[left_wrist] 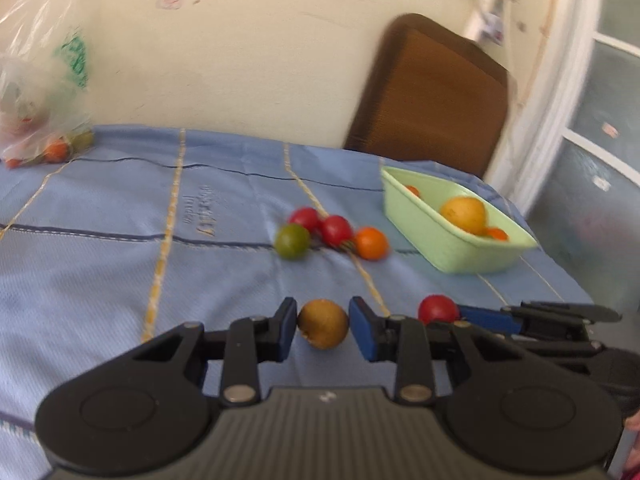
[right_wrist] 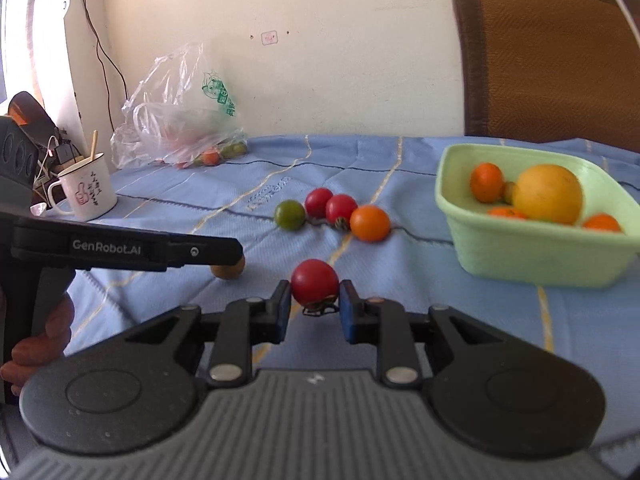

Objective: Organize fruits
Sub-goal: 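Grasp a brown kiwi with the left gripper while the right gripper grasps a red tomato, then lower the kiwi and red tomato into the dish and open both grippers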

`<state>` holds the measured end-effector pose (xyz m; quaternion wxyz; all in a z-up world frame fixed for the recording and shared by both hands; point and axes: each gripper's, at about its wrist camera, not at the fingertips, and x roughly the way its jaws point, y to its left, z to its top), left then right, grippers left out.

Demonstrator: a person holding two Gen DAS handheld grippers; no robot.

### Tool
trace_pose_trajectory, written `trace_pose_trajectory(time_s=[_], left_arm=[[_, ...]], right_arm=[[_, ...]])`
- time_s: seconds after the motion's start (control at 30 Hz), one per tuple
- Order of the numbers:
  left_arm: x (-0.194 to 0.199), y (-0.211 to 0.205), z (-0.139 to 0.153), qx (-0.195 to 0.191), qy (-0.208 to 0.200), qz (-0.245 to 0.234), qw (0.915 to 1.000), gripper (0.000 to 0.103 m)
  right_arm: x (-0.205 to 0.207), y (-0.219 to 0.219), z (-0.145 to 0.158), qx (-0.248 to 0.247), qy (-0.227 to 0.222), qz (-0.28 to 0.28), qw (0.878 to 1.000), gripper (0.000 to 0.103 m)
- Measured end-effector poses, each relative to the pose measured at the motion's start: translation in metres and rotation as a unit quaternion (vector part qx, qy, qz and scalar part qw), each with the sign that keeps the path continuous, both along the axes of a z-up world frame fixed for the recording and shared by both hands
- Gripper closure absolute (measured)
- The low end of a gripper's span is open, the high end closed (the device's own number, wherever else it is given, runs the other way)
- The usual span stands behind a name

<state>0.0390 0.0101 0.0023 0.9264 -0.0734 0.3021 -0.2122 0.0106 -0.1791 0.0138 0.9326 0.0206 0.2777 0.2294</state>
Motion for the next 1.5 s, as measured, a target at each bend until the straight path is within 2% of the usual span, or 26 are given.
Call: trace_pose_trajectory(time_s=[0.13,0.2,0.3,0.53,0.73,0.77,0.8,1.0,1.13,1.23,1.33,1.5], left_arm=[[-0.022,-0.021,0.000,0.031,-0.019,-0.031,0.9989,0.073],[-0.024,-0.030,0.000,0.054,-0.024,-0.031,0.9978,0.073],[-0.021,-0.036,-0.003,0.074,-0.009,-0.031,0.9967,0.069],[-0.022,-0.036,-0.005,0.080,-0.008,-0.028,0.9964,0.069],[-0.018,-0.036,-0.005,0.081,-0.007,-0.022,0.9965,0.072],[-0.018,-0.037,-0.005,0.081,-0.008,-0.022,0.9964,0.072],[-0.019,-0.037,-0.005,0.080,-0.010,-0.023,0.9965,0.072],[-0.011,-0.053,0.010,0.041,-0.015,-0.057,0.9974,0.072],[0.015,-0.079,0.038,0.006,-0.028,-0.078,0.9966,0.072],[0.046,-0.100,0.051,-0.022,-0.027,-0.080,0.9962,0.072],[0.079,-0.120,0.052,-0.036,-0.006,-0.077,0.9963,0.072],[0.109,-0.148,0.040,-0.019,0.012,-0.075,0.9969,0.072]], right_arm=[[-0.026,-0.006,-0.003,-0.021,-0.016,-0.008,1.000,0.074],[-0.027,-0.006,-0.005,-0.031,-0.010,-0.007,0.999,0.073],[-0.024,-0.005,-0.007,-0.026,0.002,-0.009,1.000,0.073],[-0.022,-0.003,-0.009,-0.024,0.003,-0.008,1.000,0.068],[-0.017,0.002,-0.009,-0.038,0.000,-0.007,0.999,0.068],[-0.017,0.002,-0.009,-0.037,0.000,-0.007,0.999,0.071],[-0.019,0.002,-0.009,-0.037,-0.002,-0.009,0.999,0.075],[-0.029,-0.015,-0.001,-0.002,-0.038,-0.029,0.999,0.075],[-0.027,-0.036,0.015,0.000,-0.098,-0.080,0.992,0.075],[-0.012,-0.060,0.024,0.008,-0.121,-0.130,0.984,0.075],[0.009,-0.082,0.023,0.007,-0.120,-0.169,0.978,0.074],[0.028,-0.102,0.011,0.014,-0.103,-0.202,0.974,0.073]])
